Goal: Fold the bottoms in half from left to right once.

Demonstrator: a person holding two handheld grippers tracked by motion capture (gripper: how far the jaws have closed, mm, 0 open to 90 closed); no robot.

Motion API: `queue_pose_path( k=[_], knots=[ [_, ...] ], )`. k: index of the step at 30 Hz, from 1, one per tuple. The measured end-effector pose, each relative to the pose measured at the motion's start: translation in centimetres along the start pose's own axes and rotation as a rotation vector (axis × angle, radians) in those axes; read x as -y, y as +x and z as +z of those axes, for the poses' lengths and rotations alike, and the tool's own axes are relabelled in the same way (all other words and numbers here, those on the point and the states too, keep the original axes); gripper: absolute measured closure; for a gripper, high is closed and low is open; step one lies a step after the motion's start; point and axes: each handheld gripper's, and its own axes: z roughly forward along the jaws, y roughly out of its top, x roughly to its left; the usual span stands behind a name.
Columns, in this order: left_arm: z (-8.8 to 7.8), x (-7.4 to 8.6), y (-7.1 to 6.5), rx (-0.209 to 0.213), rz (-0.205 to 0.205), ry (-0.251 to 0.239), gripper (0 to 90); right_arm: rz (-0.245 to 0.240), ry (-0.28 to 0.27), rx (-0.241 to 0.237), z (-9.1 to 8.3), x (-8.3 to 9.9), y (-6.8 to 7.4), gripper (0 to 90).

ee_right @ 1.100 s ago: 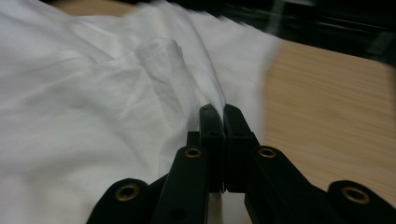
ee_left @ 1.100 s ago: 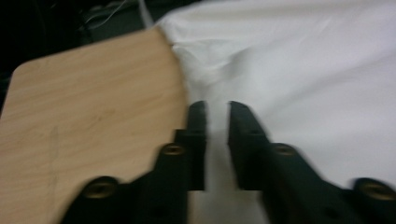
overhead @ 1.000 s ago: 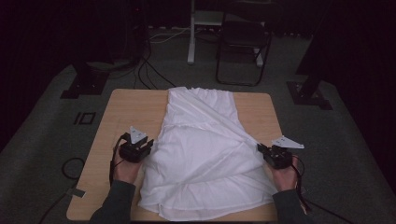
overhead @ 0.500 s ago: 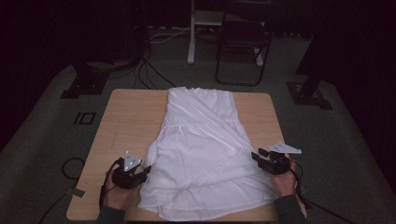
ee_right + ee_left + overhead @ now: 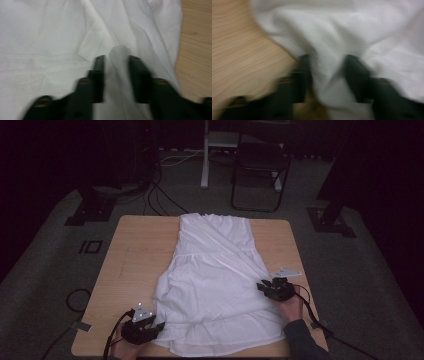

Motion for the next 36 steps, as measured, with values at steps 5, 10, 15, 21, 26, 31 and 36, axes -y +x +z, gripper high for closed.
queue_pose_path(
  k=[5, 10, 15, 21, 26, 31, 36],
  knots=[
    [-1.2, 0.2, 0.6, -0.014, 0.002, -0.018, 86.9, -0.008, -0.05, -0.021, -2.7, 1.1, 0.2, 88.9],
    [-3.8, 1.1, 1.0, -0.041, -0.032, -0.061, 87.1, 0.022, -0.108, -0.052, -7.2, 4.2, -0.1, 89.5],
    [-5.3, 1.9, 0.1, -0.013, -0.023, -0.061, 87.1, 0.031, -0.122, -0.07, -11.1, 8.2, 0.1, 89.5],
    [-5.0, 2.3, -1.5, 0.016, 0.057, -0.042, 75.6, 0.053, -0.062, -0.063, -12.4, 12.2, 0.3, 77.1],
    [-5.7, 1.7, -0.1, -0.033, -0.008, -0.124, 55.7, 0.11, -0.094, 0.021, -13.1, 12.2, -1.0, 63.5],
    [-4.8, -0.7, 2.1, -0.113, -0.038, -0.162, 50.2, 0.076, -0.117, 0.016, -11.4, 9.4, -1.2, 57.1],
    [-2.5, -4.8, 4.1, -0.113, -0.061, -0.189, 43.8, 0.022, -0.111, 0.005, -7.8, 5.5, -1.4, 54.1]
  ],
)
